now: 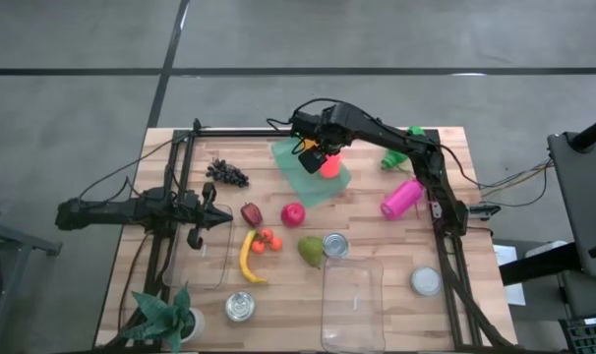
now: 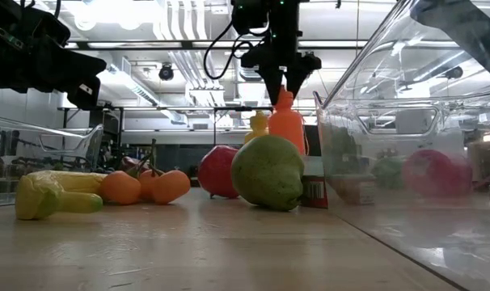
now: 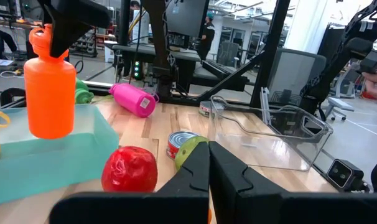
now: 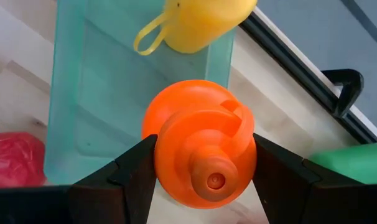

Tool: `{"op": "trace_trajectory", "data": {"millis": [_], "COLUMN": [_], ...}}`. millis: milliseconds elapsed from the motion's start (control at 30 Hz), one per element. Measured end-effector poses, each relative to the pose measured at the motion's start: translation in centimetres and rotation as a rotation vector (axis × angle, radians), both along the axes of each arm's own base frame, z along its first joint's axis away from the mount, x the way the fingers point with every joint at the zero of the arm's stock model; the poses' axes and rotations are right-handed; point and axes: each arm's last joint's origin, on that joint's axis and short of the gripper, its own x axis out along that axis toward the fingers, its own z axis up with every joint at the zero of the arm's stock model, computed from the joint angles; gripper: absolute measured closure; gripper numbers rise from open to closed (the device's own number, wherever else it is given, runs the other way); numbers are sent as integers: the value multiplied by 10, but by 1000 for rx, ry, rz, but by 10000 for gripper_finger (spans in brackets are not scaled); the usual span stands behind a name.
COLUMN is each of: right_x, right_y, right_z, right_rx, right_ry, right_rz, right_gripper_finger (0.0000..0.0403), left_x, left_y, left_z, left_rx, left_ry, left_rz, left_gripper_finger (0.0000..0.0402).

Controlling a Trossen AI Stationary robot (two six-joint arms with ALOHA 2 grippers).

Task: Pick & Place Food Item
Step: Put the orange water bottle into the green bin

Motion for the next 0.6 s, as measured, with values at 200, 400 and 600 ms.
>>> {"op": "trace_trajectory", "data": {"millis": [200, 400, 600], "right_x": [-3, 5, 14], "right_y": [4, 5, 3], "right_z": [18, 26, 29], "right_rx": [9, 31, 20], "right_ry": [-94, -229, -333], "right_rz": [11, 41, 38], "right_gripper_finger": [184, 184, 184], "left_x": [0, 0, 0], "left_y": [0, 0, 0], "left_z": [0, 0, 0], "left_rx": [0, 0, 0], "left_ry": [0, 0, 0], "left_rz": [0, 1, 1], "left_gripper_finger": [401, 401, 401]}}
